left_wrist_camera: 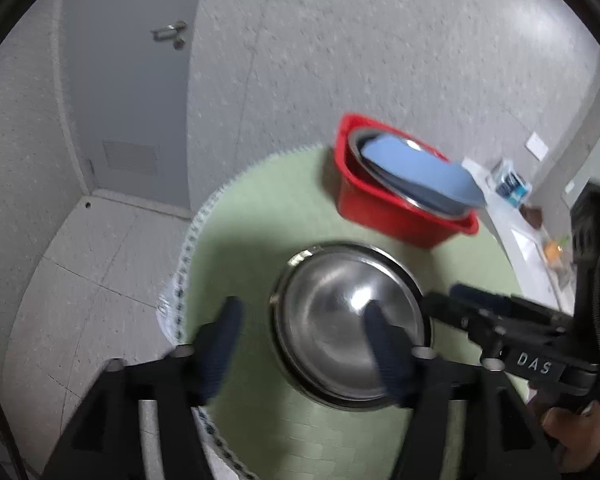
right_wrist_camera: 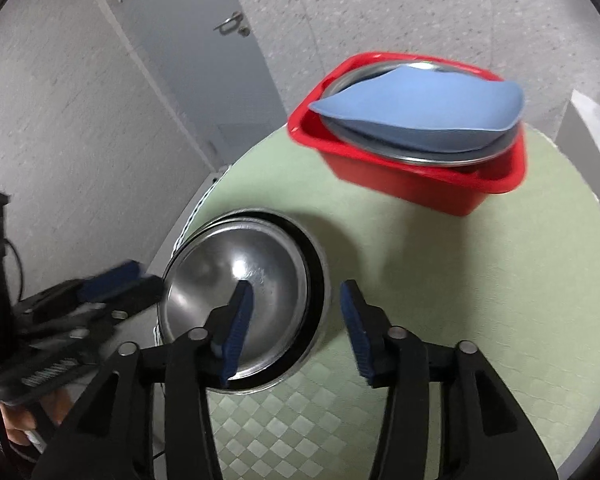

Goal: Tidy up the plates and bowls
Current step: 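Lower the steel bowl onto the stacked bowls and open both grippers, then grasp the rim of the stacked steel bowls with both grippers and lift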

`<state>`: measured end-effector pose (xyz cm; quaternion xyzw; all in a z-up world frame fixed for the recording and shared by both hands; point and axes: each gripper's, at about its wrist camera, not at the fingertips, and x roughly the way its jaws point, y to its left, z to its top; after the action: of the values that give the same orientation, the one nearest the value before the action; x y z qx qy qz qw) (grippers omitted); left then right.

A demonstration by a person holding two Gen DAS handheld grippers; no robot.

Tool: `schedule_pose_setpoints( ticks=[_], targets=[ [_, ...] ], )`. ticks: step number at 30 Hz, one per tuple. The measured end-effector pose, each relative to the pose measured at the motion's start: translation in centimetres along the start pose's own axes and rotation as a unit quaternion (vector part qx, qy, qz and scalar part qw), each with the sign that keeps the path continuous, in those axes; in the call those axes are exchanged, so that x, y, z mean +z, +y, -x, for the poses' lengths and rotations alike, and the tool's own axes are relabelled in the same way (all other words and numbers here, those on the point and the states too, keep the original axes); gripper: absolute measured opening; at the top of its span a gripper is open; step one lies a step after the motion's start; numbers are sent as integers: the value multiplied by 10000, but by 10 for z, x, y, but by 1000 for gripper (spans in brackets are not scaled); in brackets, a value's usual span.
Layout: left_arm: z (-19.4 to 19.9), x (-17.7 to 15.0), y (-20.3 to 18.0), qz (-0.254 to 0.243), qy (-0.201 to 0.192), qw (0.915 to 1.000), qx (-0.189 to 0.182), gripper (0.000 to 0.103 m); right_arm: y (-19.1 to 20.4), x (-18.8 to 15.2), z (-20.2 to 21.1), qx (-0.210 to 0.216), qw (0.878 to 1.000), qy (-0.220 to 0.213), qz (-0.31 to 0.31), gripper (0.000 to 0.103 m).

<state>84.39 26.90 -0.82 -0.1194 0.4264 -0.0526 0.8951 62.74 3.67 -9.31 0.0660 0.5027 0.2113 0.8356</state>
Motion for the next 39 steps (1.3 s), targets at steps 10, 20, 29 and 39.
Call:
schedule_pose_setpoints(
  ticks=[10, 20, 29, 39],
  targets=[
    [-32, -22, 24, 440, 493, 9976, 206, 77, -13, -14, -38, 64, 9979, 399, -506, 64],
    [-58, -24, 24, 474, 739, 9961, 35, 75, -11, -18, -62, 185, 9955, 625, -694, 64],
    [-70, -25, 15, 475, 835, 9946, -389, 43, -16, -20, -78, 486, 9922, 685, -916, 47],
    [-48, -17, 6, 467, 574, 9967, -348, 40, -14, -14, -58, 559, 9935, 473, -870, 47]
  ],
)
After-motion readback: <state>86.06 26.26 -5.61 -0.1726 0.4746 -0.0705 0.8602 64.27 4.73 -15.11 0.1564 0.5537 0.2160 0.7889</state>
